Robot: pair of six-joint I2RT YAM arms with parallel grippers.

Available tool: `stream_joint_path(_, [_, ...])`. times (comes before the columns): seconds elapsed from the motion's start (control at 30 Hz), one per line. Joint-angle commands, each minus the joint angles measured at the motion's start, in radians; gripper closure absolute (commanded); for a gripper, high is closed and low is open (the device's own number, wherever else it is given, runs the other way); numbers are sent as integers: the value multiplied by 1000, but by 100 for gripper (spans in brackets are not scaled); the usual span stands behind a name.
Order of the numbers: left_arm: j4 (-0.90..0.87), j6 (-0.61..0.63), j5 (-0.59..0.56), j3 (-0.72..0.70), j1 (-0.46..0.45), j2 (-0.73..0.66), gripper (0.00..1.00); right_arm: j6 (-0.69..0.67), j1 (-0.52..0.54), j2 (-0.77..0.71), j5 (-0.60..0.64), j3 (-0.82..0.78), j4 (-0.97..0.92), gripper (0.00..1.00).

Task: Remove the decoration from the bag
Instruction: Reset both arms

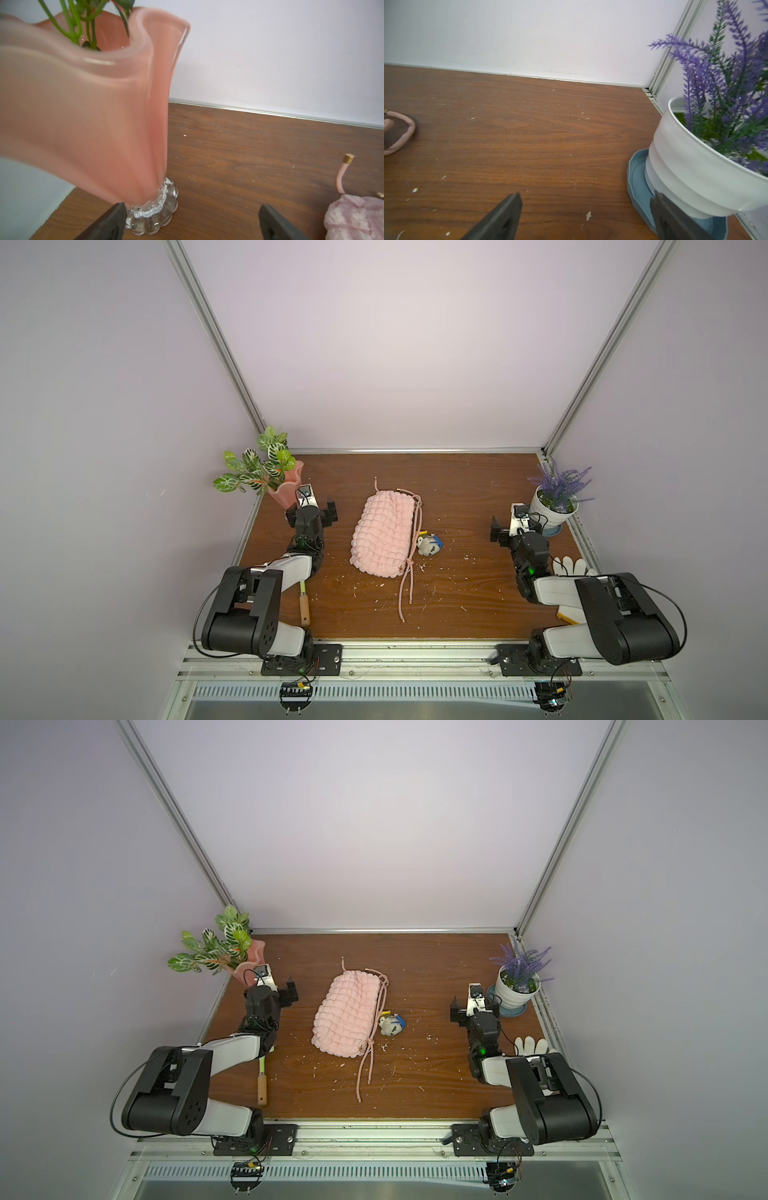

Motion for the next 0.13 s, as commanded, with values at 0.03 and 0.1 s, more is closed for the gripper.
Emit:
stream_joint_path(0.03, [56,15,47,-13,16,-13,1,-12,-4,6,-17,24,66,1])
stream_joint_path(0.1, [64,18,53,-15,16,-15,1,-8,-6,11,-16,24,71,1])
